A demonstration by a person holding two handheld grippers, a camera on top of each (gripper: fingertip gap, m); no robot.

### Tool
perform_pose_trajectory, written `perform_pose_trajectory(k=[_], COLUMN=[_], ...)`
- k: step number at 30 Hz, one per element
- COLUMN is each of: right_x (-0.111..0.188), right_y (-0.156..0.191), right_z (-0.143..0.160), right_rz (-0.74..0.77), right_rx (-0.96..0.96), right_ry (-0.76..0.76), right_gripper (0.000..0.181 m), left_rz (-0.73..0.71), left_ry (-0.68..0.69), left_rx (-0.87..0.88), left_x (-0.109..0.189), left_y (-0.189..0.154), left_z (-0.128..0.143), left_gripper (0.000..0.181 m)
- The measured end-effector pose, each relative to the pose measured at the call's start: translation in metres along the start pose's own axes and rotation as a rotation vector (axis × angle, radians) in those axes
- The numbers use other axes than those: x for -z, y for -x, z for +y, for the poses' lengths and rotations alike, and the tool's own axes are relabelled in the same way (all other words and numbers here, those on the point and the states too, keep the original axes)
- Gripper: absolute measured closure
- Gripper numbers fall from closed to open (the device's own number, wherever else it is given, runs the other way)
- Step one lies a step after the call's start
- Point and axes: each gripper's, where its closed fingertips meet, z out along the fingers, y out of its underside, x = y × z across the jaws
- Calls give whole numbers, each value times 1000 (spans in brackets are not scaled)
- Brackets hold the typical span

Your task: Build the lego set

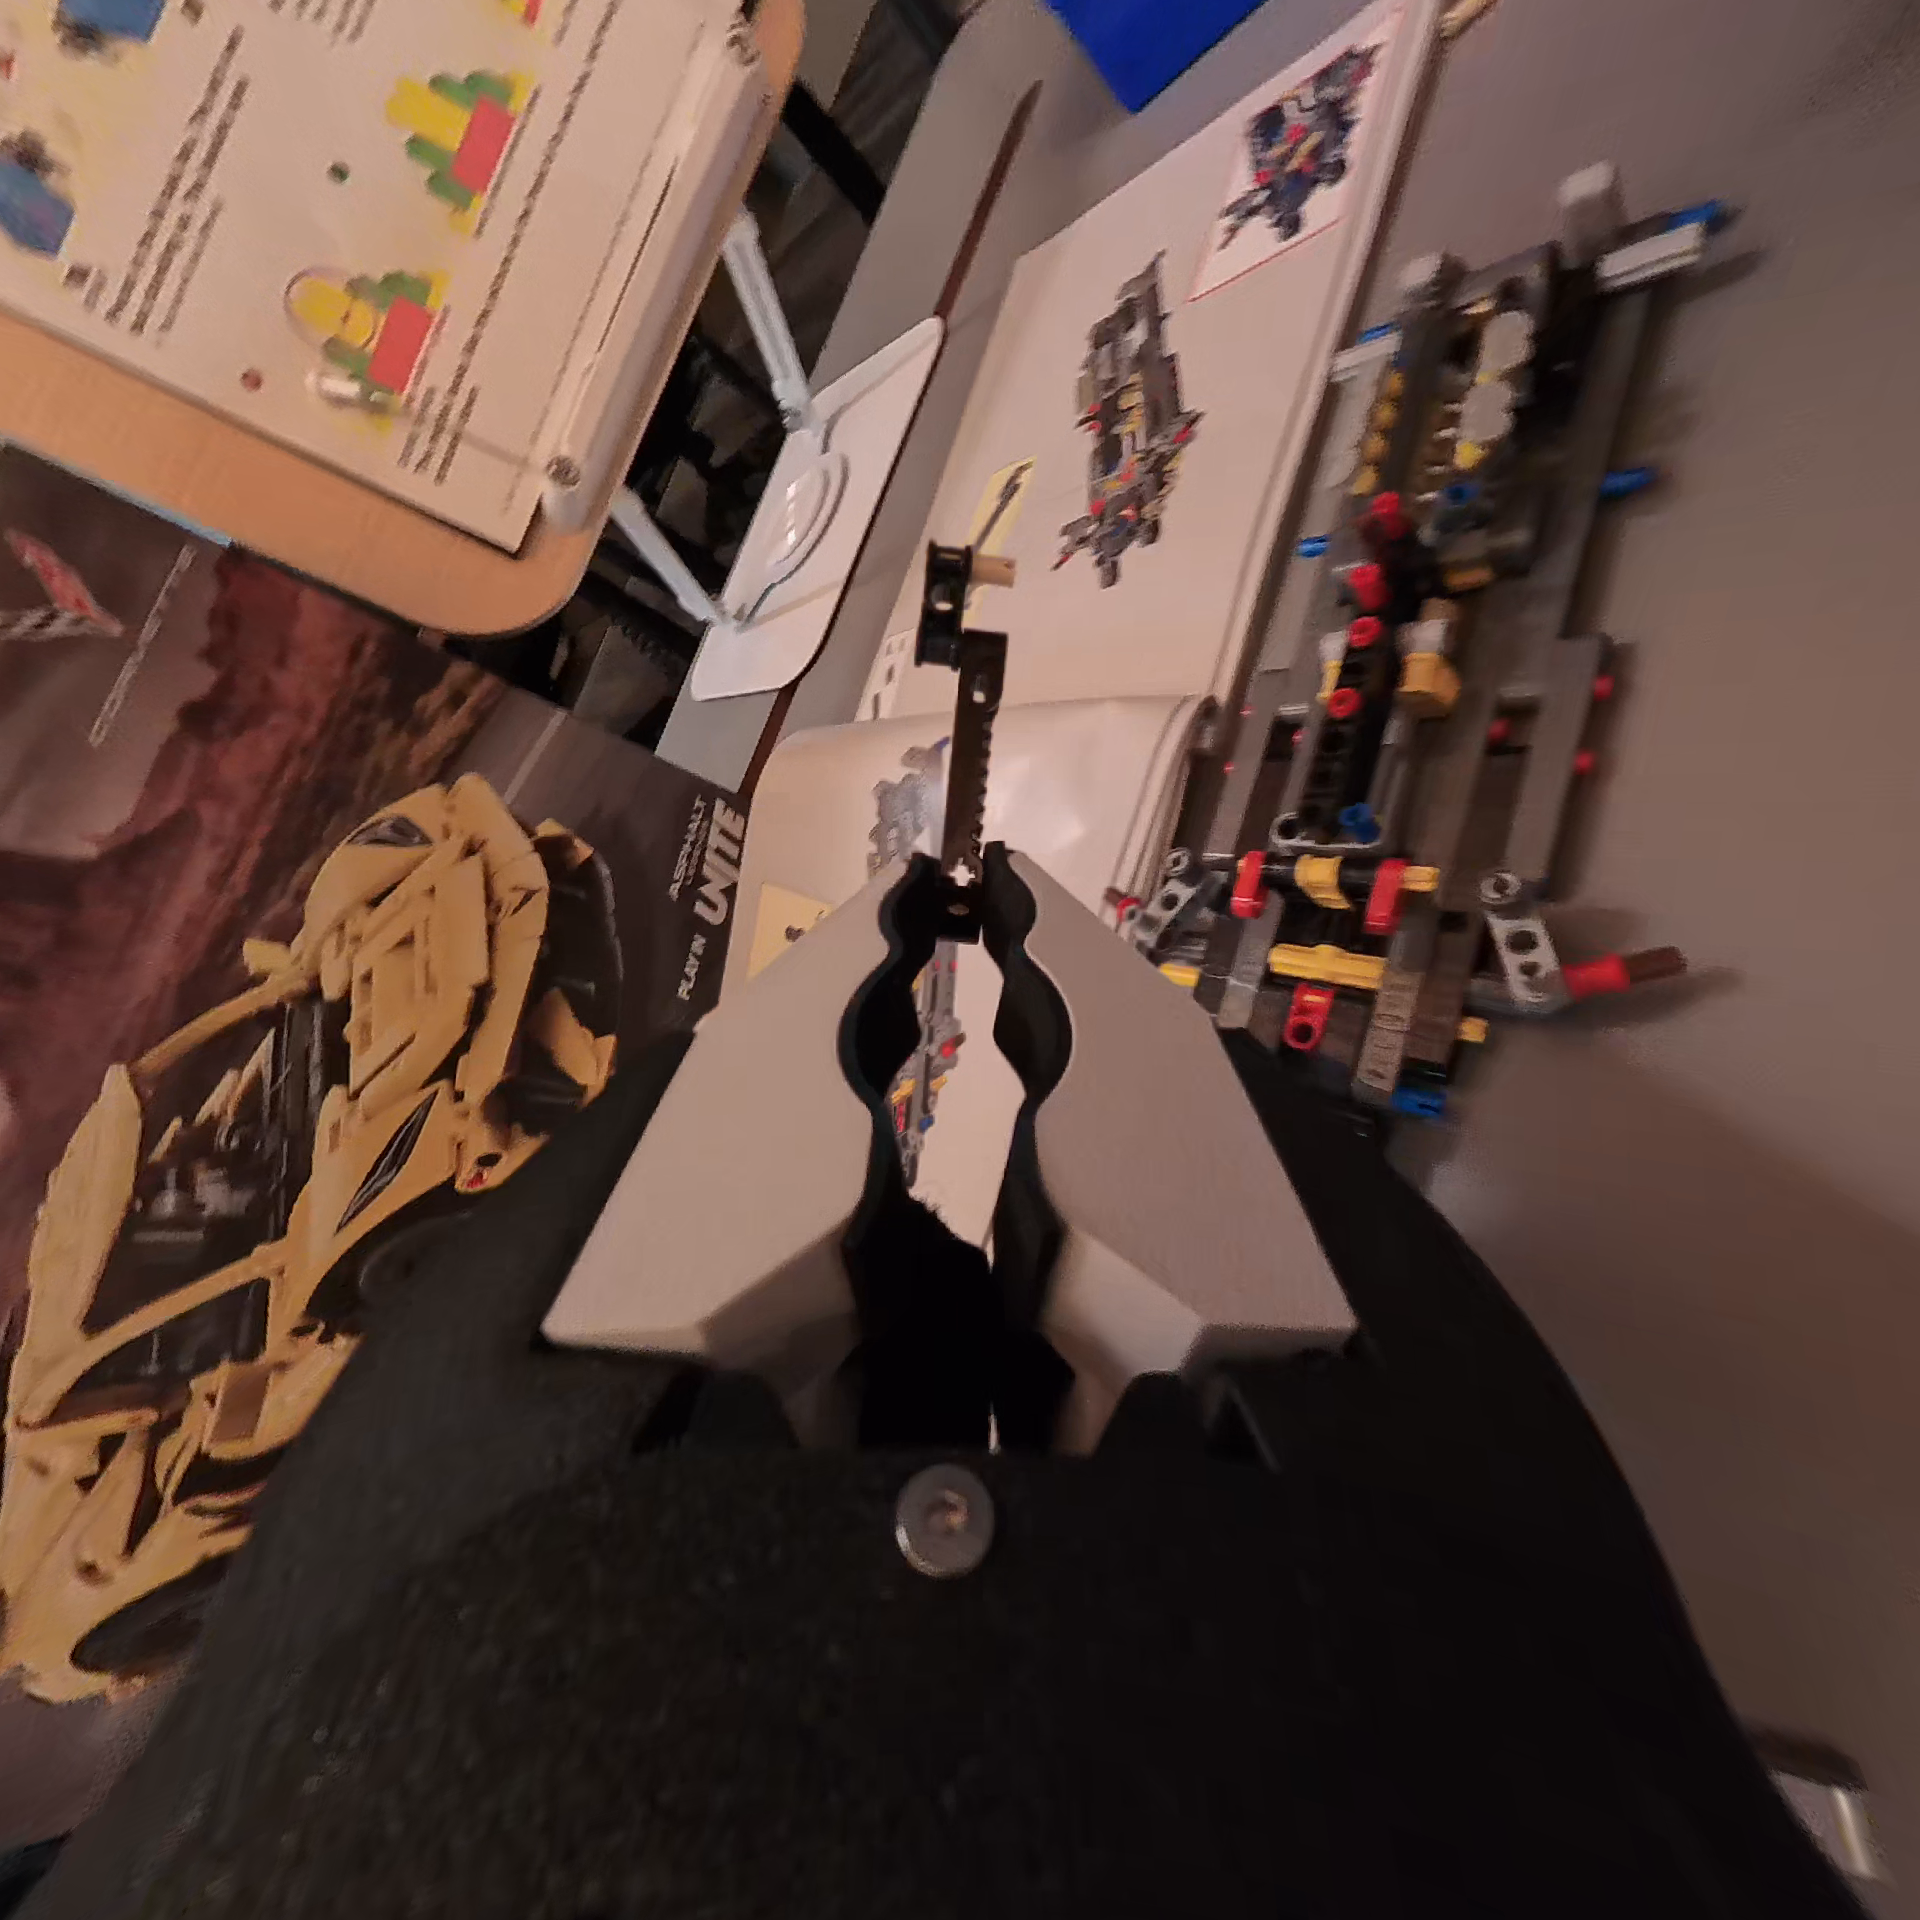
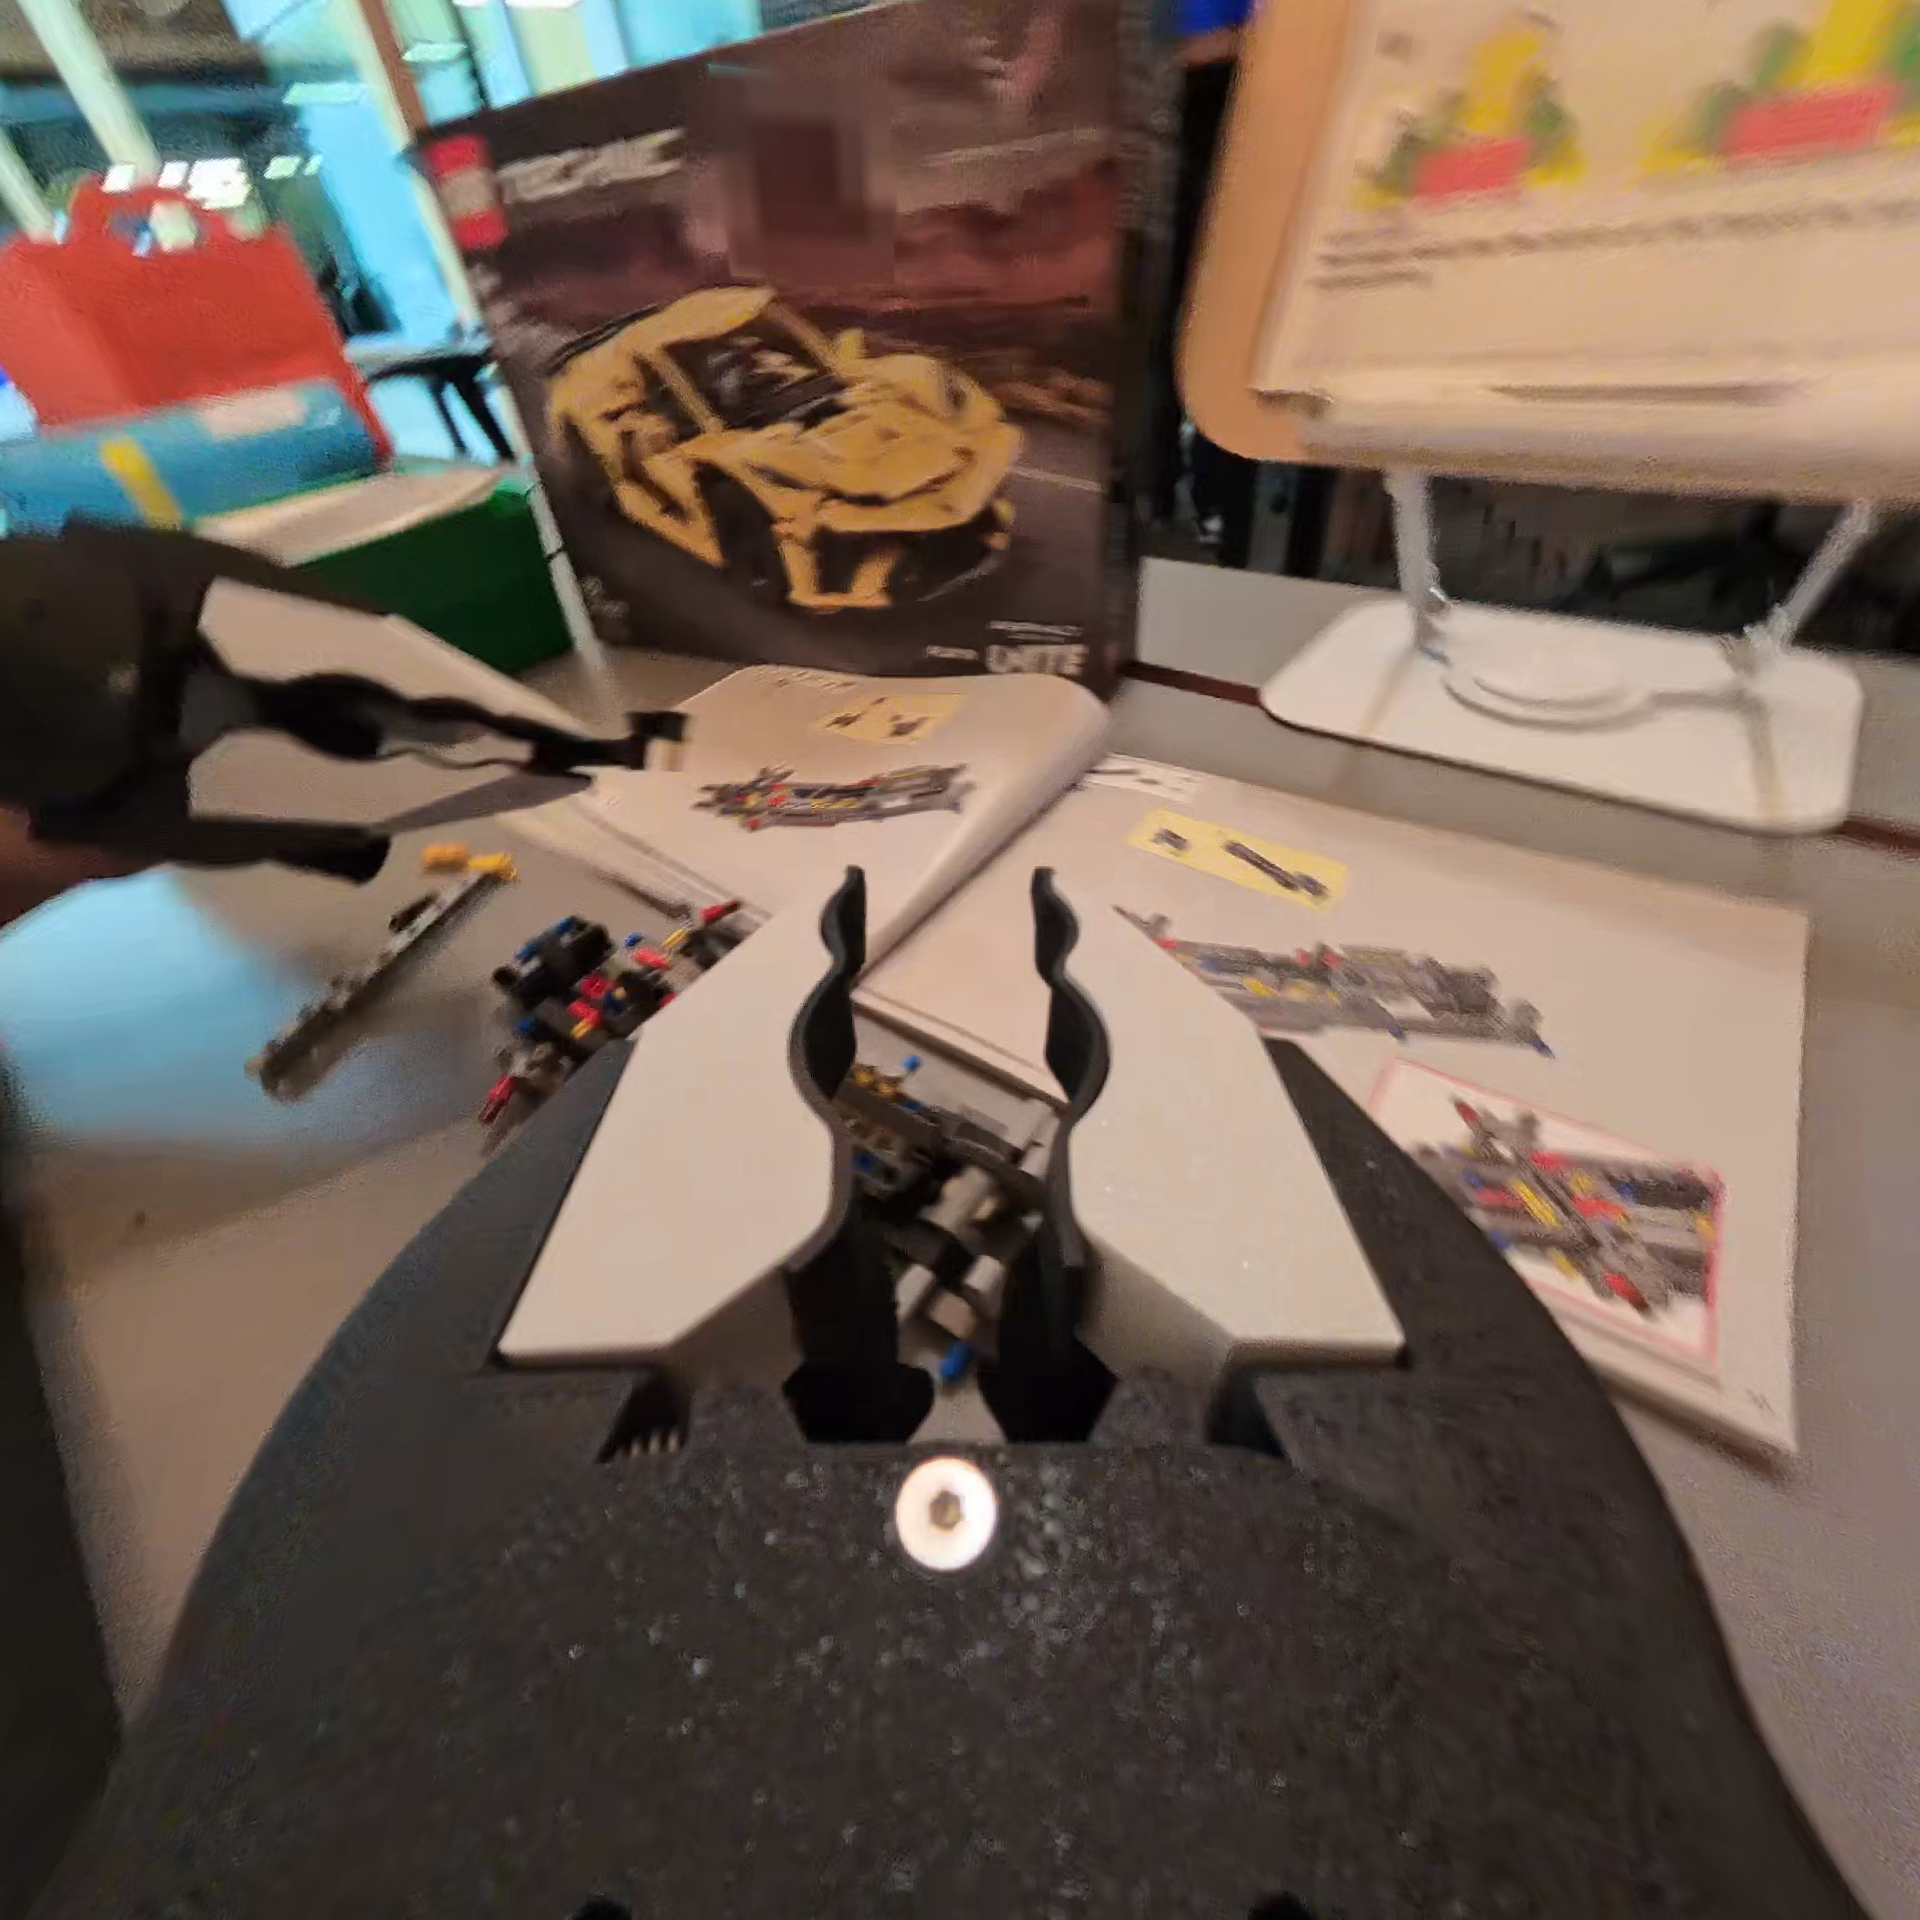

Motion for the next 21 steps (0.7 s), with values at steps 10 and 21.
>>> perform_pose_trajectory(k=[10, 21], right_x=[2, -4], right_y=[-65, -54], right_z=[36, 46], right_rz=[120, 72], right_rx=[-320, -275], right_ry=[133, 194], right_gripper=[157, 166], left_rz=[-103, -63], left_ry=[118, 140], left_rx=[4, 108], left_x=[-12, -16], left_y=[13, 14], left_z=[27, 40], left_gripper=[174, 174])
